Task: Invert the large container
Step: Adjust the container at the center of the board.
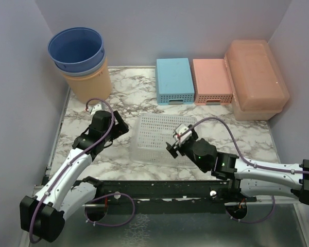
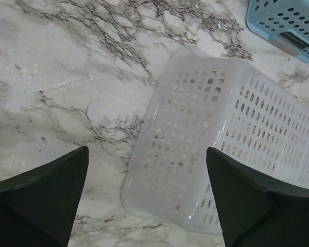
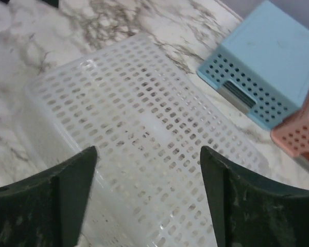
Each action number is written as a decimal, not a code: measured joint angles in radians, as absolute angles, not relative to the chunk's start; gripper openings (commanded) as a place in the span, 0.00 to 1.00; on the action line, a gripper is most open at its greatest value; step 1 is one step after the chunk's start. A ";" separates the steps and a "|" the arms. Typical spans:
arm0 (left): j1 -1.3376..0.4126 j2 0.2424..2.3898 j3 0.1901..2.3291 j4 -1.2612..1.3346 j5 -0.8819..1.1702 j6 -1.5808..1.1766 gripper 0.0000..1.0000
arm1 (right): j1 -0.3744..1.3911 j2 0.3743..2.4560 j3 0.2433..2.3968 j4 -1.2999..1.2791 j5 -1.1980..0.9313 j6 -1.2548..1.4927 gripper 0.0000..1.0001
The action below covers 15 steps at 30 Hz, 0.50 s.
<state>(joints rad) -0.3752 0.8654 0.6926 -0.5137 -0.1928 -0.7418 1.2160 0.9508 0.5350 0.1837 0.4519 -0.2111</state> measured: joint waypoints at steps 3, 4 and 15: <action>-0.375 0.925 0.694 -0.473 -0.151 -0.736 0.97 | 1.211 1.006 0.612 0.122 0.636 -0.044 0.94; -0.375 0.943 0.695 -0.465 -0.138 -0.735 0.97 | 1.199 1.031 0.653 0.077 0.677 0.022 0.94; -0.375 1.186 0.794 -0.375 0.003 -0.691 0.91 | 0.813 1.162 0.912 -0.301 0.431 0.582 0.98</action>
<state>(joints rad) -0.3752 1.1862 0.7944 -0.3752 0.0032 -0.6907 0.8127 1.1622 0.9123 -0.3008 0.4309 0.5819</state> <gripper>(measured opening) 0.929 0.979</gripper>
